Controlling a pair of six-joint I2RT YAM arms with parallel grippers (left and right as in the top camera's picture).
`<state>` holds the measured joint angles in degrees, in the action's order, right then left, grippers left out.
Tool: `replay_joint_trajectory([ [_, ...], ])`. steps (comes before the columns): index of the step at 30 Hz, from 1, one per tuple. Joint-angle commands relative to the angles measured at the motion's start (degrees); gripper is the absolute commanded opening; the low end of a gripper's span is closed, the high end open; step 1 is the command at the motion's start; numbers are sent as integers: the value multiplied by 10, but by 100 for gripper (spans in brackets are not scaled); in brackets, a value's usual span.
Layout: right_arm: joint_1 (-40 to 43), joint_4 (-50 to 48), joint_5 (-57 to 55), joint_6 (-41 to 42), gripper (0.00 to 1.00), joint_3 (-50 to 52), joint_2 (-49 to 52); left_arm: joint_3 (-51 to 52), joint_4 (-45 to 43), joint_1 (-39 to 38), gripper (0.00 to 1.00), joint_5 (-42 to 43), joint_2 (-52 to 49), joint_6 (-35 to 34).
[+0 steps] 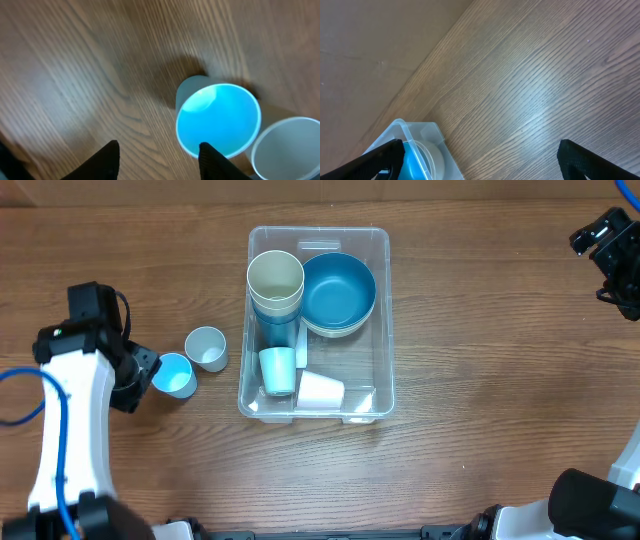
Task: Pack container
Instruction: 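Move the left gripper to the light blue cup and grasp it, then carry the light blue cup into the bin's right front and release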
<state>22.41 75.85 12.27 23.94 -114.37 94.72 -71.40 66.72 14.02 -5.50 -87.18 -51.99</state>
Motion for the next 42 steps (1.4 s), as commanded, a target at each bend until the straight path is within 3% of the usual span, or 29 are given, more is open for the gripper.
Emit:
replay_joint_trajectory([
  [1,-1,-3,3,1,100,-3,-4,-9,-49,2,50,54,-66,57],
  [7,-1,-3,3,1,100,-3,-4,-9,-70,2,40,81,-134,66],
  [9,-1,-3,3,1,100,-3,-4,-8,-70,2,30,79,-146,68],
  [11,-1,-3,3,1,100,-3,-4,-8,-62,2,4,79,-155,70],
  [19,-1,-3,3,1,100,-3,-4,-9,-37,5,4,57,-101,66],
  [24,-1,-3,3,1,100,-3,-4,-36,33,9,4,57,-16,71],
  [29,-1,-3,3,1,100,-3,-4,-70,93,-6,4,146,94,105],
  [34,-1,-3,3,1,100,-3,-4,-71,100,-106,4,159,177,73],
  [42,-1,-3,3,1,100,-3,-4,-66,31,-349,4,59,109,-54],
])
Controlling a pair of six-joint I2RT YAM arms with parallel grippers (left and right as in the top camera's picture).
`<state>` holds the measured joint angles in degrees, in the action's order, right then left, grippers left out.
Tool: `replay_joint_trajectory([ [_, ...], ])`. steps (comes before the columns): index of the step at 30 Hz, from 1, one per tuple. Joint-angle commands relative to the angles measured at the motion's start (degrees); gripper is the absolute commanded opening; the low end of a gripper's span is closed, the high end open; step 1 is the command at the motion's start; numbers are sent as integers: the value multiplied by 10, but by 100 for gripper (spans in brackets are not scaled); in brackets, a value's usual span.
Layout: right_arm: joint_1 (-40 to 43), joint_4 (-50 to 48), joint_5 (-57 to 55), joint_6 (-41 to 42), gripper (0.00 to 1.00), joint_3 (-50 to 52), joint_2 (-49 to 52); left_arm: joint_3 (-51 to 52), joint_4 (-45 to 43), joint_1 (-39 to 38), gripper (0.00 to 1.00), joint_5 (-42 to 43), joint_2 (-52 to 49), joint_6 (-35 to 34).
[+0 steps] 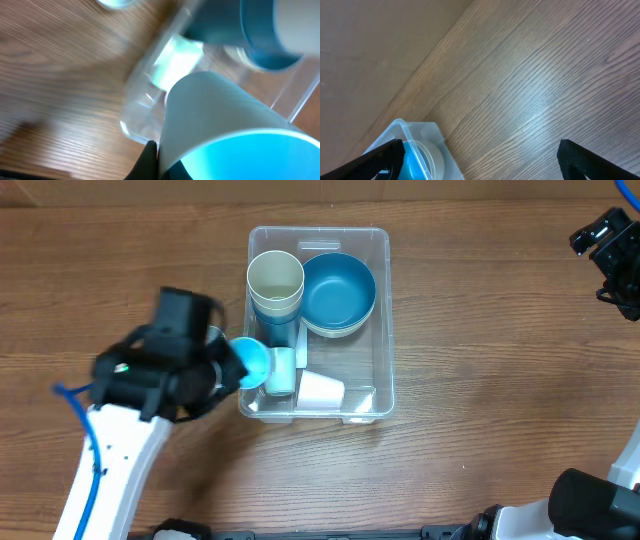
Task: Pack container
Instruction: 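Carry the light blue cup into the bin's right front and release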
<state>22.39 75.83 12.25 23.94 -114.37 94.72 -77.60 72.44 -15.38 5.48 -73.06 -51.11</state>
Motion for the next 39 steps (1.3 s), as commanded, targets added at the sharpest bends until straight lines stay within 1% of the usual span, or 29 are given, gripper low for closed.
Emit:
replay_joint_trajectory([
  [1,-1,-3,3,1,100,-3,-4,-4,-36,-71,4,-56,-46,-70],
  [6,-1,-3,3,1,100,-3,-4,-4,-44,-97,4,-65,-104,-86],
  [10,-1,-3,3,1,100,-3,-4,-4,-63,-115,4,-86,-139,-116],
  [13,-1,-3,3,1,100,-3,-4,-4,-93,-143,4,-88,-165,-141],
  [15,-1,-3,3,1,100,-3,-4,-4,-119,-175,4,-84,-191,-156],
  [20,-1,-3,3,1,100,-3,-4,-4,-139,-232,4,-89,-232,-199],
  [24,-1,-3,3,1,100,-3,-4,-4,-159,-254,4,-89,-238,-216],
  [33,-1,-3,3,1,100,-3,-4,-4,-169,-266,4,-86,-241,-244],
  [39,-1,-3,3,1,100,-3,-4,-4,-175,-293,4,-102,-242,-317],
])
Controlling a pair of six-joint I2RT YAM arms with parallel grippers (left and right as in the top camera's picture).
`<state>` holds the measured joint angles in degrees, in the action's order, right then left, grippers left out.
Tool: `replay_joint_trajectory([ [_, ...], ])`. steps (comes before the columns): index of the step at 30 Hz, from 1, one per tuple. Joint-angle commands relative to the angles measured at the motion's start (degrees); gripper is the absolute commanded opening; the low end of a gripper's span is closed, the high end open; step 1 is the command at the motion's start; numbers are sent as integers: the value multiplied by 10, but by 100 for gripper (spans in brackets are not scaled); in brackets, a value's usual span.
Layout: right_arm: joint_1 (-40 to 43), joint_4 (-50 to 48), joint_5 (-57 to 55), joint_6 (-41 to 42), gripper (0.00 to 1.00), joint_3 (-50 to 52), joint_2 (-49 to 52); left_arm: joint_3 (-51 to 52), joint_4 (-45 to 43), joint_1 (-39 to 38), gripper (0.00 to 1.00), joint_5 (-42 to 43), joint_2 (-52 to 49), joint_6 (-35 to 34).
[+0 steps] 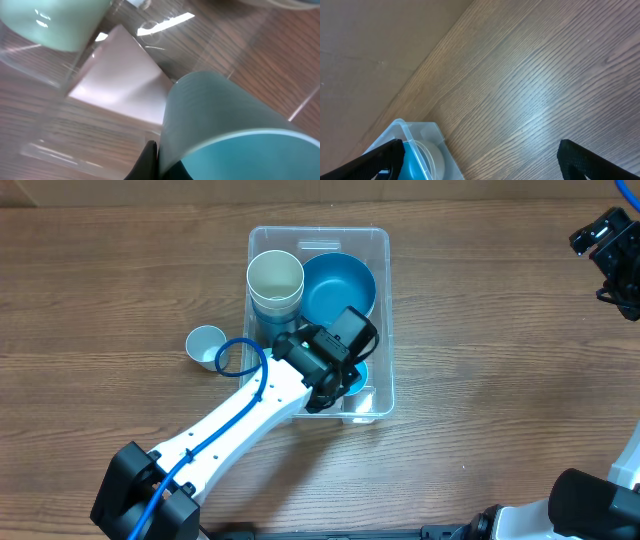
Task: Pack container
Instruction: 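Carry the light blue cup into the bin's right front and release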
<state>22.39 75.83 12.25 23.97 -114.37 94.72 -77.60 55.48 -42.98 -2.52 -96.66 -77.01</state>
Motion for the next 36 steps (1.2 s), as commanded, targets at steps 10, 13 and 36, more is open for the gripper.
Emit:
replay_joint_trajectory([
  [10,-1,-3,3,1,100,-3,-4,-4,-21,-33,4,-13,-58,-118],
  [13,-1,-3,3,1,100,-3,-4,-4,-31,-33,4,-4,-71,-114],
  [36,-1,-3,3,1,100,-3,-4,-6,5,-34,100,-10,47,-63],
])
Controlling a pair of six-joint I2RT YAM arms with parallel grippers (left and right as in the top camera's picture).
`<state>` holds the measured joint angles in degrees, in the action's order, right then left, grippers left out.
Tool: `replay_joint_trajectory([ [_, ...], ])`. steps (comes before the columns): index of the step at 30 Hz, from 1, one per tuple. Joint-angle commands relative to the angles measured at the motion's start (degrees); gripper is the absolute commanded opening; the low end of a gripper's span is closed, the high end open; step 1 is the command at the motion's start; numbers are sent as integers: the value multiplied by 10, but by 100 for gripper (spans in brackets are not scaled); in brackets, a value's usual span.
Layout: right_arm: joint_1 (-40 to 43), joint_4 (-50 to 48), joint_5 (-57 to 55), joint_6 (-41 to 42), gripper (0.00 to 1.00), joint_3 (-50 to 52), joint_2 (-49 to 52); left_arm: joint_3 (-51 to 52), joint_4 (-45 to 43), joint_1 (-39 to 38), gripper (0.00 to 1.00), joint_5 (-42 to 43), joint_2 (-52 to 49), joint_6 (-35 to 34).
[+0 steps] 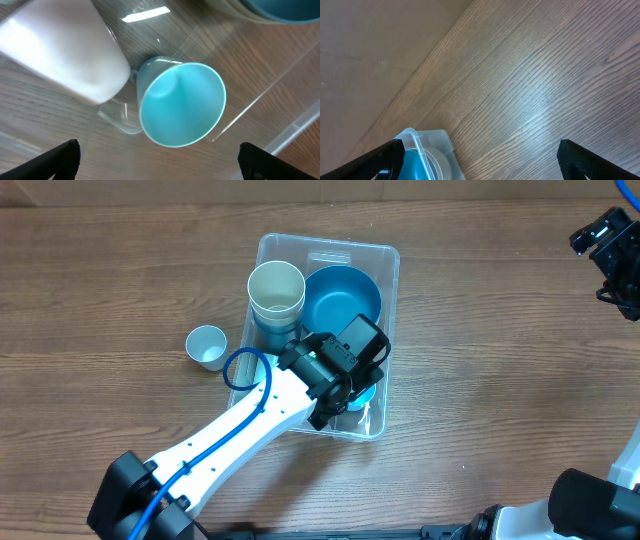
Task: Pack container
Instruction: 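Carry the light blue cup into the bin's right front and release, then move the left gripper to the white cup left of the bin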
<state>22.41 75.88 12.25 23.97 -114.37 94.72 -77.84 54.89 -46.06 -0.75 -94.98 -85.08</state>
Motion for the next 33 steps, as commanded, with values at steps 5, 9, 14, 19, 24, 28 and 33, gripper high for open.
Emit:
replay_joint_trajectory([
  [5,-1,-3,3,1,100,-3,-4,-3,40,-5,100,-46,79,28],
  [9,-1,-3,3,1,100,-3,-4,-4,89,-5,100,-90,134,29],
  [14,-1,-3,3,1,100,-3,-4,-24,196,-4,100,-167,219,54],
  [19,-1,-3,3,1,100,-3,-4,-31,290,44,100,-208,289,54],
  [24,-1,-3,3,1,100,-3,-4,-31,299,221,100,-203,294,135],
  [28,-1,-3,3,1,100,-3,-4,-31,243,368,100,-129,258,246],
  [33,-1,-3,3,1,100,-3,-4,-30,176,495,100,-7,152,358],
])
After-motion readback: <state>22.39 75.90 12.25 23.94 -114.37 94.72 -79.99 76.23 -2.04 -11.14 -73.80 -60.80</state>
